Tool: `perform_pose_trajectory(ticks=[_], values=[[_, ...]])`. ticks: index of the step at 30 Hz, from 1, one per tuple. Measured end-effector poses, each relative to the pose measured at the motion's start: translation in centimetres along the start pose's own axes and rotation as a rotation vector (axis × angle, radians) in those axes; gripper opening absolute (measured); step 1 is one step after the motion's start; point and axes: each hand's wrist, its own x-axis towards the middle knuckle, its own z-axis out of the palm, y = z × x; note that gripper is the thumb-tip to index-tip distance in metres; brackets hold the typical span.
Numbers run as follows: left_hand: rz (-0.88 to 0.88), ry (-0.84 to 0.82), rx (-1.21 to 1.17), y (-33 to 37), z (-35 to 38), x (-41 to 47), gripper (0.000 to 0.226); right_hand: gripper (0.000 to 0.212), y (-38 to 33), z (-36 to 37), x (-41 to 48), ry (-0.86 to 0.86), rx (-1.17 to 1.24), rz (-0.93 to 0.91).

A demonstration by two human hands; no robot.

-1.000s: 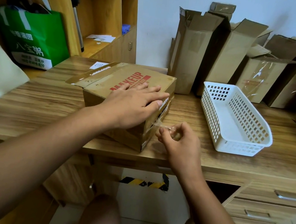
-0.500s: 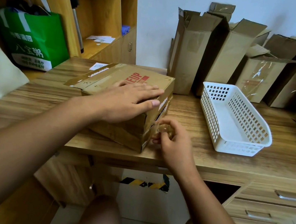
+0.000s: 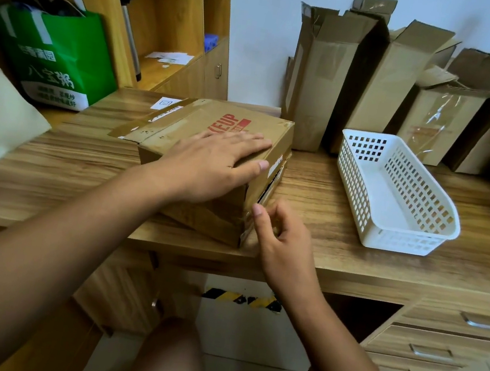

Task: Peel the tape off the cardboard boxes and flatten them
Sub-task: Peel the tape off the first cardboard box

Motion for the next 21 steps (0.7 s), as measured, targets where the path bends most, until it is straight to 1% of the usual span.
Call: perform_pose_trajectory(ticks=[3, 6, 9, 11, 14, 16, 17, 19, 20, 21], values=[[-0.011, -0.012, -0.009, 0.1, -0.1, 0.1, 0.055, 0.03, 0.1, 1.3, -1.4, 0.017, 0.024, -0.024], [0.005, 0.003, -0.005, -0.2, 0.1, 0.2, 0.057, 0.031, -0.1, 2.3, -2.8, -0.018, -0.003, -0.061], [-0.002, 0.011, 0.006, -0.2, 0.2, 0.5, 0.057, 0.035, -0.4, 2.4, -3.7, -0.02, -0.053, -0.092], [-0.007, 0.01, 0.004, -0.1, 0.3, 0.7, 0.057, 0.036, -0.3, 1.7, -3.6, 0.004, -0.035, -0.093], [-0.012, 0.012, 0.004, 0.0, 0.3, 0.7, 0.059, 0.028, 0.3, 0.5, -2.7, 0.04, -0.036, -0.001], [-0.017, 0.016, 0.005, 0.1, 0.3, 0.7, 0.061, 0.01, 0.7, -0.3, -1.9, 0.074, -0.055, 0.06], [-0.018, 0.021, 0.007, 0.1, 0.3, 0.6, 0.062, 0.006, 0.8, -0.7, -1.6, 0.078, -0.058, 0.089], [-0.021, 0.025, 0.001, 0.3, 0.2, 0.5, 0.066, 0.035, 0.7, -1.3, -1.1, 0.054, -0.084, 0.085], [-0.027, 0.025, -0.007, 0.4, 0.1, 0.4, 0.07, 0.039, 0.7, -1.5, -0.8, 0.029, -0.117, 0.067], [-0.035, 0.025, -0.019, 0.5, 0.1, 0.3, 0.074, 0.039, 0.6, -1.7, -0.7, 0.001, -0.15, 0.057]])
